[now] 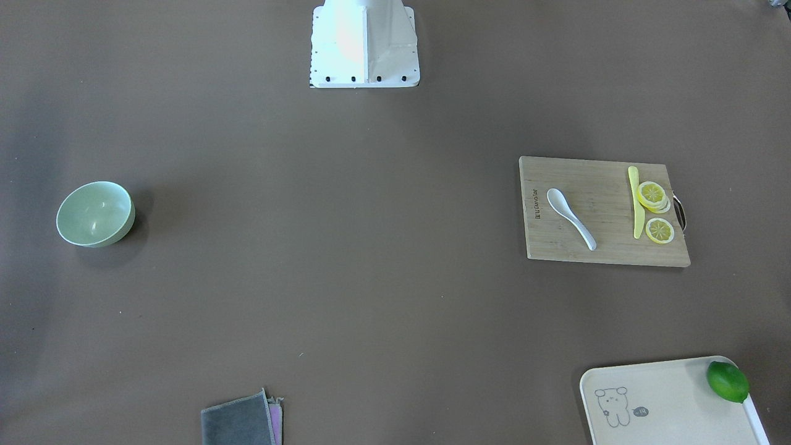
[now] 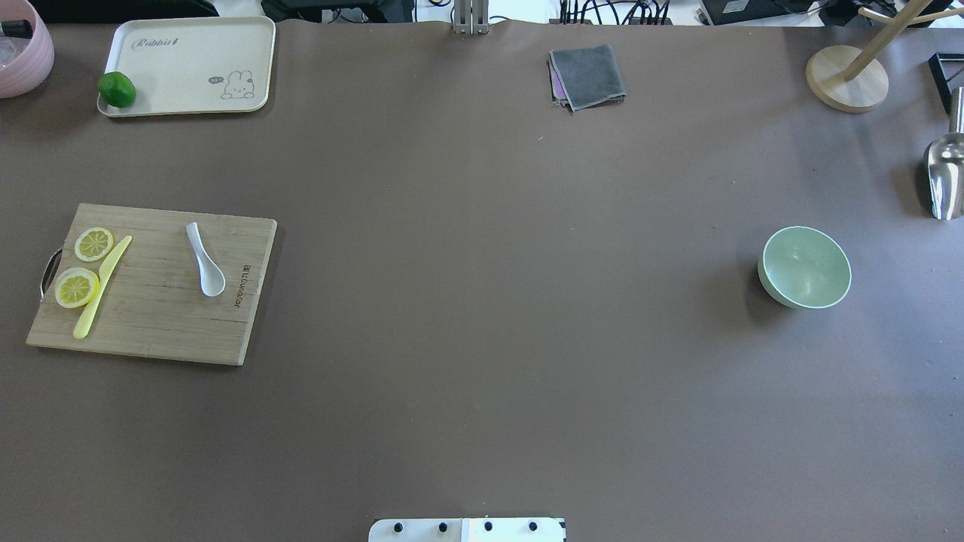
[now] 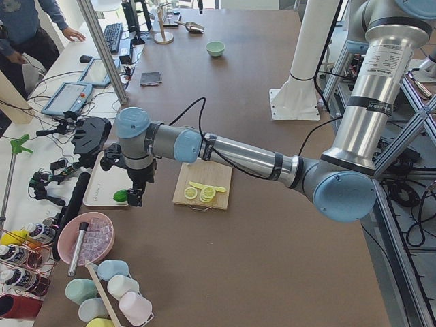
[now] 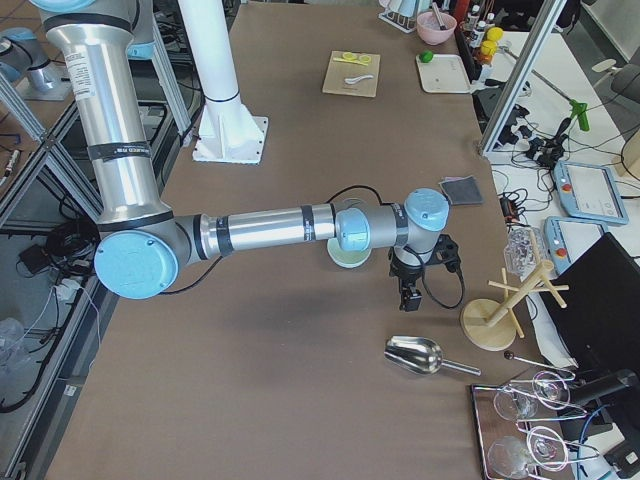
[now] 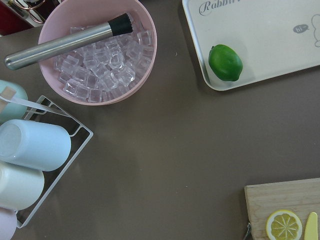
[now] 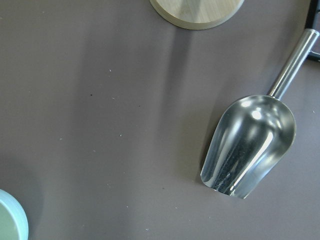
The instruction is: Place spoon in bowl
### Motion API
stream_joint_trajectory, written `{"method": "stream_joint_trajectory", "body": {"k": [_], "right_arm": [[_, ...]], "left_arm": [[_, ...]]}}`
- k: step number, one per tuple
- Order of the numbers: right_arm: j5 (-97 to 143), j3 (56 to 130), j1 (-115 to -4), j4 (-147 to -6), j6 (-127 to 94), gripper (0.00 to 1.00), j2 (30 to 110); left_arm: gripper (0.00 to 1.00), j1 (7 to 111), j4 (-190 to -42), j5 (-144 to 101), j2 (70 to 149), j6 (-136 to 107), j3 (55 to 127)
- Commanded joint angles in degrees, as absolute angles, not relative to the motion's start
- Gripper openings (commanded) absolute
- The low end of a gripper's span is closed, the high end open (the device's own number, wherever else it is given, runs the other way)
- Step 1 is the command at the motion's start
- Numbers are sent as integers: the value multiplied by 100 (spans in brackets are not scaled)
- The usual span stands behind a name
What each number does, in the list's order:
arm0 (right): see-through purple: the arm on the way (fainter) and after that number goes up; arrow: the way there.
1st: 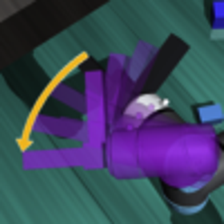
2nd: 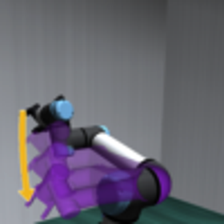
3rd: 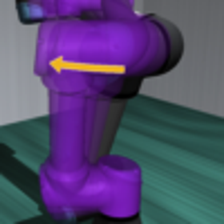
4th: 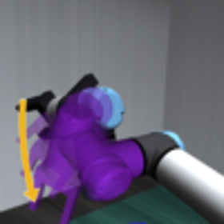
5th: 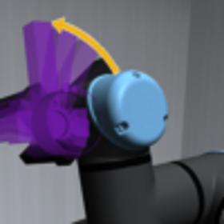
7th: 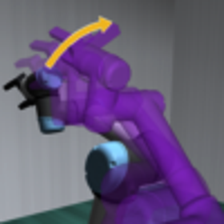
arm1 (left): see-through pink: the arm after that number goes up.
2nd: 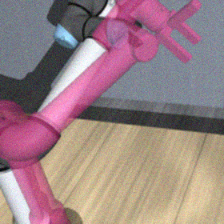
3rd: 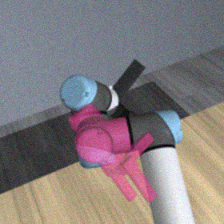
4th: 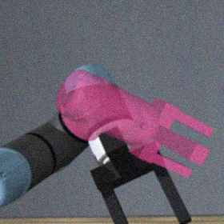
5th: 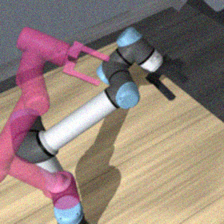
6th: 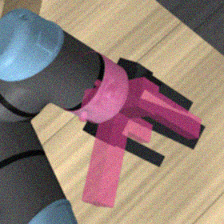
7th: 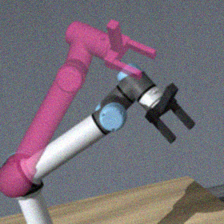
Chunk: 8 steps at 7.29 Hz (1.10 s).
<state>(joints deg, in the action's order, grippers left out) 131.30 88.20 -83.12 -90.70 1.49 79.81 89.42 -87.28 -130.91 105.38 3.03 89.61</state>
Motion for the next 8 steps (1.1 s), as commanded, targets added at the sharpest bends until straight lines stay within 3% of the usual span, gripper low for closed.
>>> {"method": "stream_joint_trajectory", "body": {"k": [1,5,8], "right_arm": [[13131,8816,-8437,-9070,132,100,8033],[13149,8833,-8420,-9018,114,100,8095],[13192,8693,-8420,-7658,62,100,8402]], "left_arm": [[98,9026,-8745,-13061,10477,325,9008],[98,9000,-9191,-12657,9768,291,9358],[98,9000,-10160,-12683,9352,290,9378]]}}
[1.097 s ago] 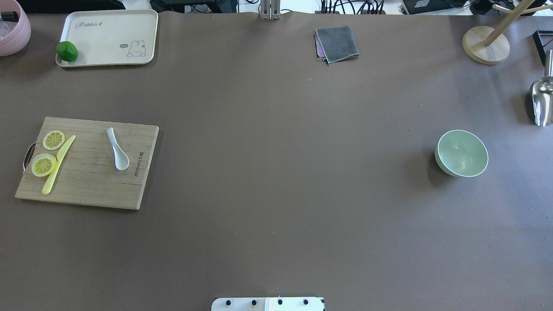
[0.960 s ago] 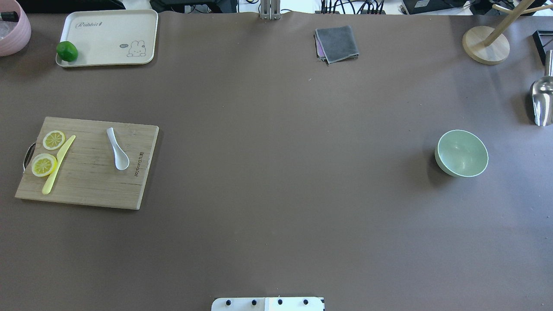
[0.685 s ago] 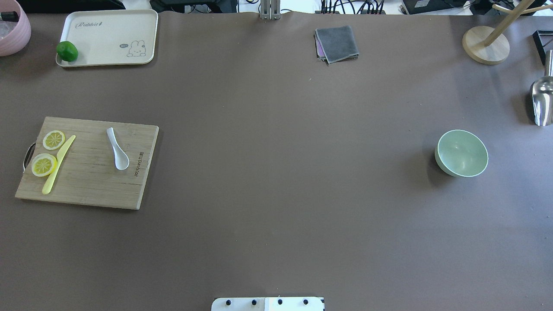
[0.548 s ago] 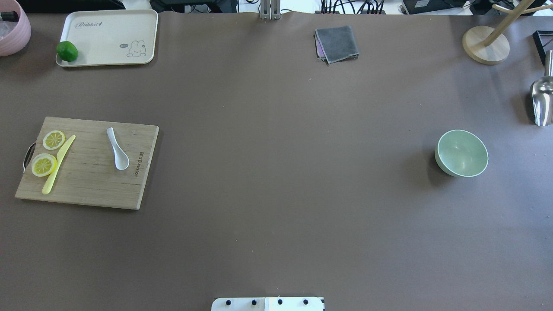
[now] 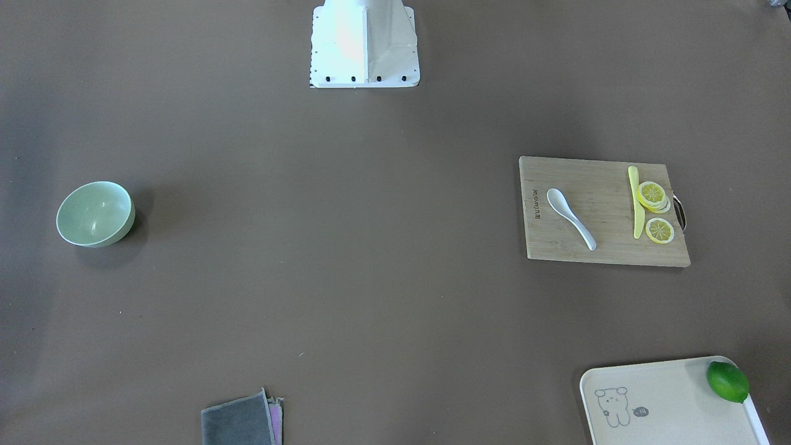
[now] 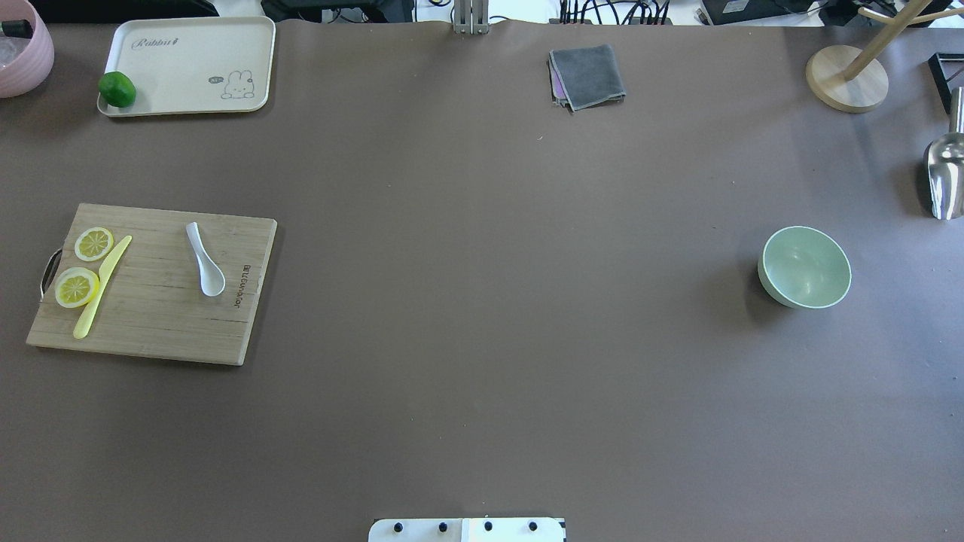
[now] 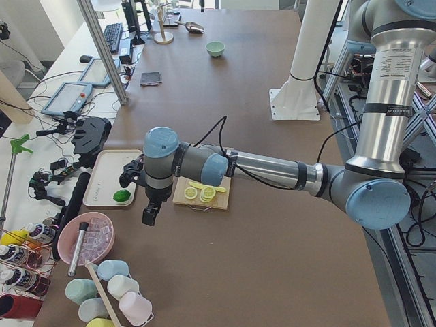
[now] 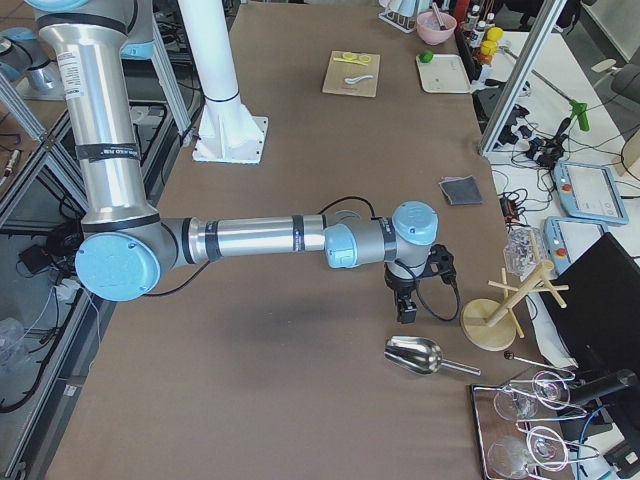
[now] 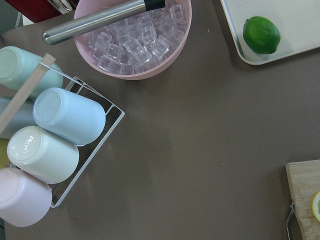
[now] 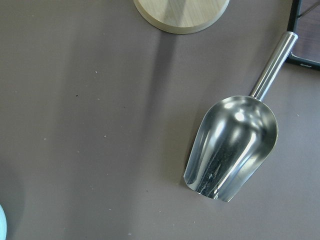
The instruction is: Place spoon in bowl
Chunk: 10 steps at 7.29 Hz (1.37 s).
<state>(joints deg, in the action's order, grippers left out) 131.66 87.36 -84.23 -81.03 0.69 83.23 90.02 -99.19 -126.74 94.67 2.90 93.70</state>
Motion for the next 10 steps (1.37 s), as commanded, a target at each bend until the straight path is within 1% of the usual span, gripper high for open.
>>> {"method": "stream_joint_trajectory", "body": {"k": [1,3,4,5,7,8,9,10], "right_arm": [[13210,8692,-8403,-7647,62,100,8411],[13253,8727,-8341,-7638,62,100,8402],[13567,8780,-8341,-7620,62,100,8420],[13823,8919,-8219,-7629,-173,100,8446],[13520,9672,-7221,-7620,-2485,100,8420],[13161,9981,-6729,-7620,-3149,100,8446],[12914,10167,-6280,-7611,-3886,98,8446],[12798,10134,-5962,-7455,-4015,93,8542]], "left_arm": [[98,9000,-10160,-12691,9352,281,9404],[98,8991,-10160,-12744,9369,142,9413],[97,8948,-10204,-13249,9413,-347,9422],[97,8678,-10178,-13950,9457,-1126,9518],[98,7852,-10274,-13932,9571,-3173,10043],[98,7596,-10570,-13870,9589,-3904,10159],[98,7176,-10947,-13678,9589,-4668,10195],[98,6754,-11151,-13232,9598,-5128,10195]]}}
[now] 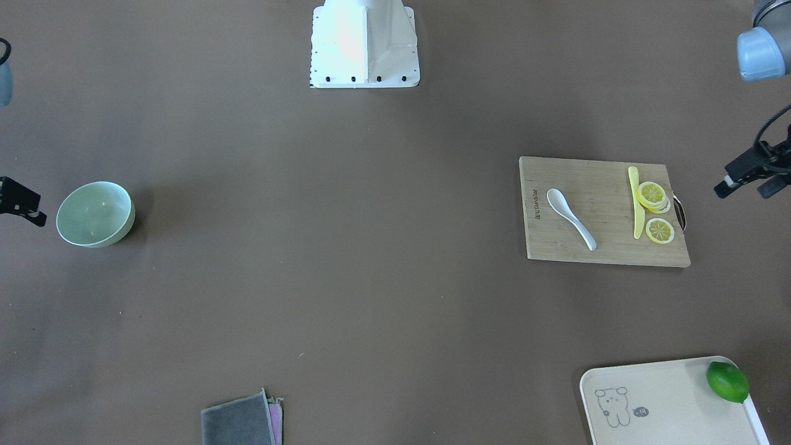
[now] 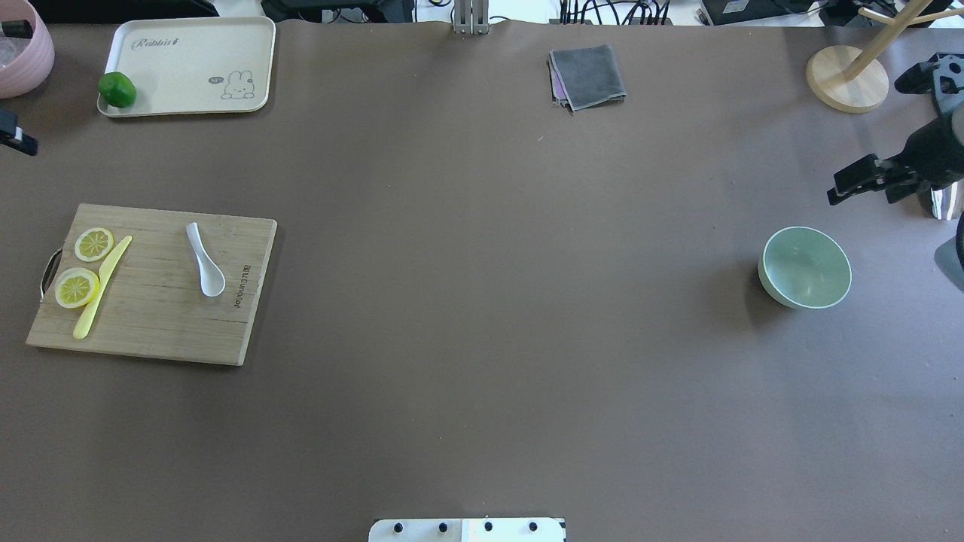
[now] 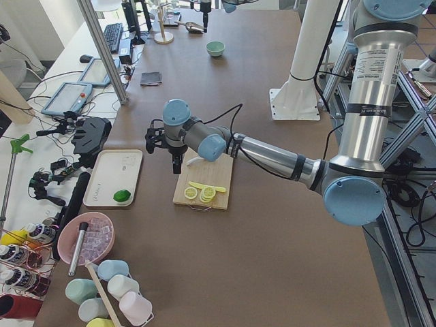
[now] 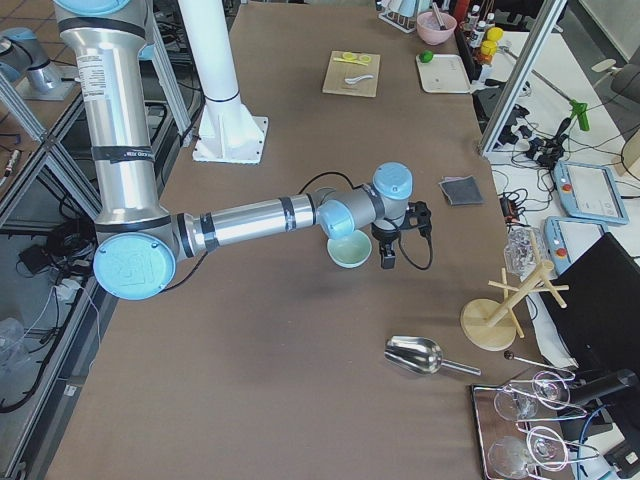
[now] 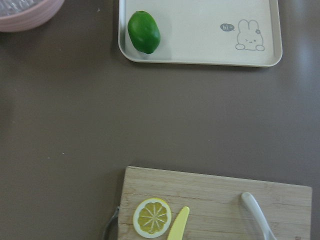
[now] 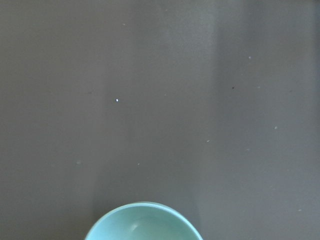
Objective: Place spoon in bowl
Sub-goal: 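Move the left gripper toward the white spoon while the right reaches the bowl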
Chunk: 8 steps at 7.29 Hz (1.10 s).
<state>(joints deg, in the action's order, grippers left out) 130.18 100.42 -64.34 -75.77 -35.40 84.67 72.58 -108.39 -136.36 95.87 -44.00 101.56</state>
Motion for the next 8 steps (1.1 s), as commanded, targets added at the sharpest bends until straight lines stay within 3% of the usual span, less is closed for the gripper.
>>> {"method": "stream_joint_trajectory", "body": {"k": [1,3,6,7,8], "right_arm": [[12684,10029,-5828,-7001,-4017,90,8804],[12674,10028,-5862,-6724,-3955,84,8947],[12489,9809,-5827,-6715,-3727,84,9158],[12515,9774,-5827,-6706,-3770,79,9167],[12577,9791,-5801,-6715,-3805,67,9167]], "left_arm": [[98,6454,-11153,-13088,9746,-5585,10195],[98,6346,-11153,-13061,9800,-5766,10169],[98,6293,-11145,-13052,9844,-5783,10125],[98,6293,-11145,-13052,9844,-5792,10151],[98,6293,-11145,-13052,9844,-5783,10143]]}}
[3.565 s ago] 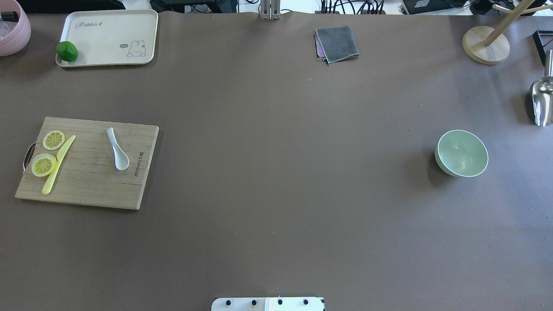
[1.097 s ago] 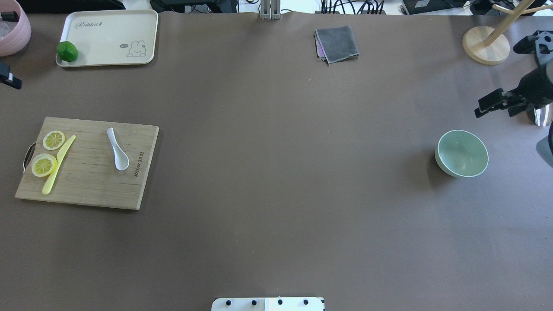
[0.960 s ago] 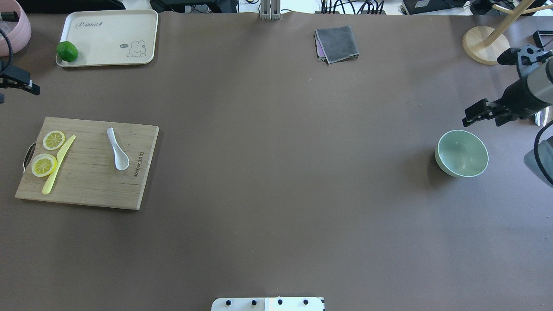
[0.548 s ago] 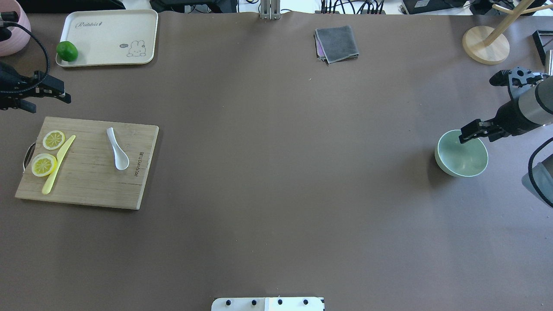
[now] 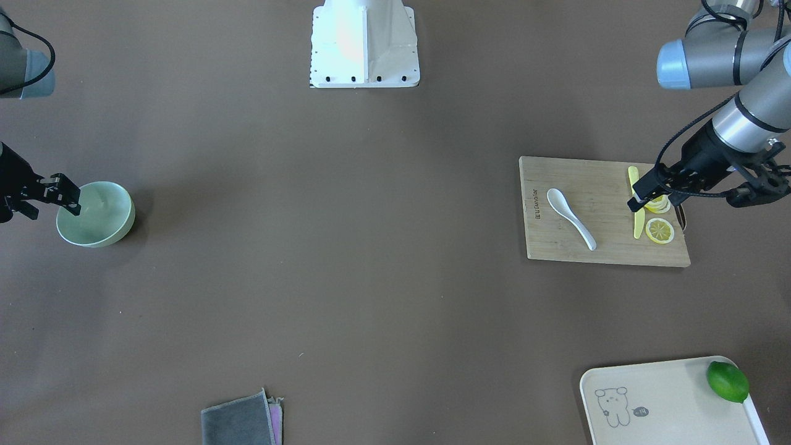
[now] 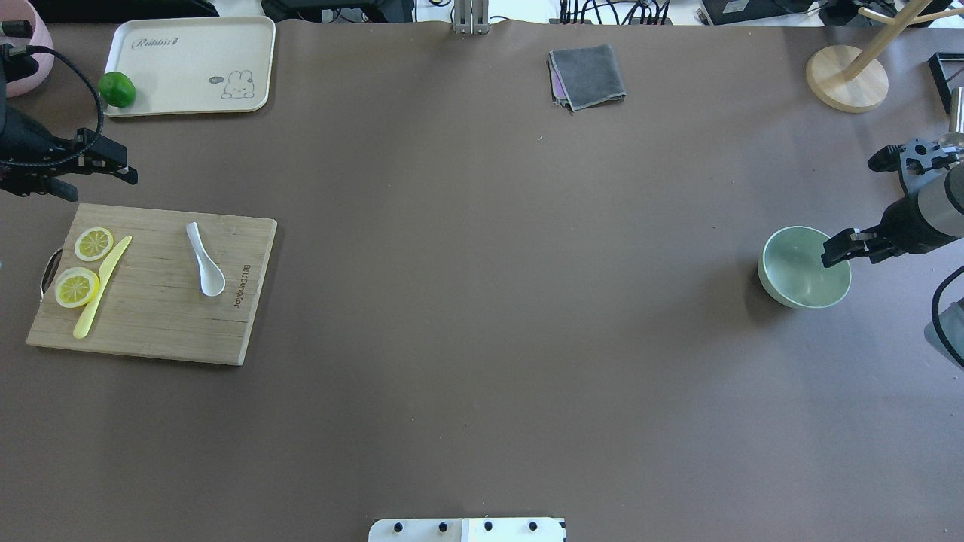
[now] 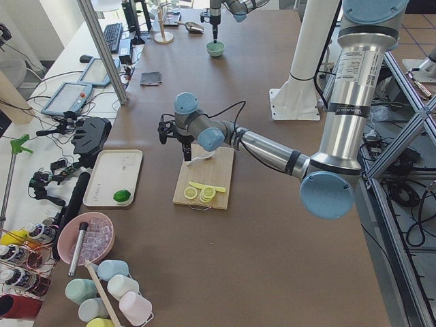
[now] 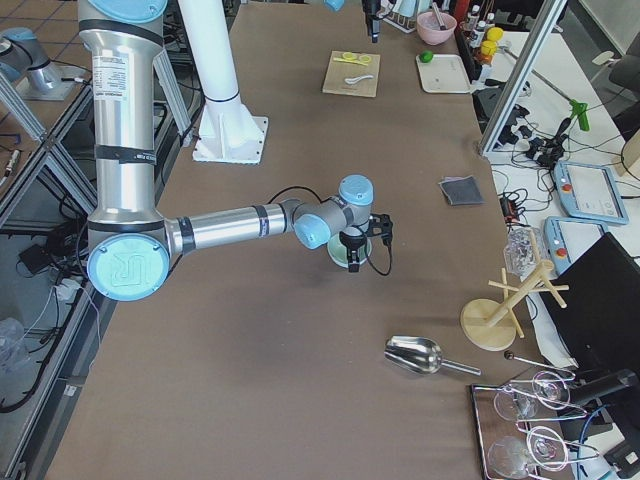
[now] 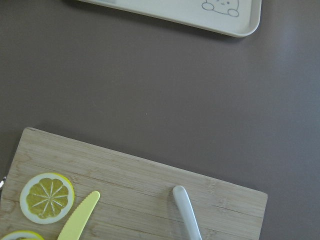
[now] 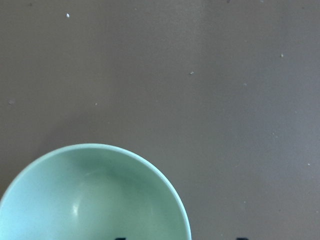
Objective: Place spoon in bowl
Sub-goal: 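Move the left gripper toward the white spoon while the right reaches the bowl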
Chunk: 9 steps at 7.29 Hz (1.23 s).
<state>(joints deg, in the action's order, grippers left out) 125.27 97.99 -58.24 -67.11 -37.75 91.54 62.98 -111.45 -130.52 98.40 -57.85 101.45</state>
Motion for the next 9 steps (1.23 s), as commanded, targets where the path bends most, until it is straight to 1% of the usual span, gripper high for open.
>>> {"method": "stream_joint_trajectory", "body": {"k": [1,2,3,4,5,7,8,9], "right_arm": [[12577,9713,-5749,-6715,-3806,63,9167],[12568,9686,-5713,-6715,-3814,61,9167],[12568,9677,-5669,-6715,-3823,51,9167],[12568,9677,-5669,-6715,-3823,29,9167],[12594,9694,-5669,-6715,-3823,0,9167],[12839,9912,-5669,-6724,-4233,0,9080],[12867,10105,-5591,-6741,-4950,0,8835],[12858,10107,-5338,-6802,-5844,0,8320]], "left_arm": [[98,6293,-11145,-13052,9844,-5783,10125],[98,6293,-11145,-13043,9844,-5783,10108],[98,6284,-11145,-13008,9844,-5783,10116],[98,6284,-11136,-13008,9835,-5783,10099],[97,6249,-11136,-12903,9844,-5783,10012],[96,5690,-11144,-12569,9870,-6306,10002],[91,5565,-11153,-12577,9940,-6493,9985],[86,5389,-11145,-12568,9949,-6513,9967]]}}
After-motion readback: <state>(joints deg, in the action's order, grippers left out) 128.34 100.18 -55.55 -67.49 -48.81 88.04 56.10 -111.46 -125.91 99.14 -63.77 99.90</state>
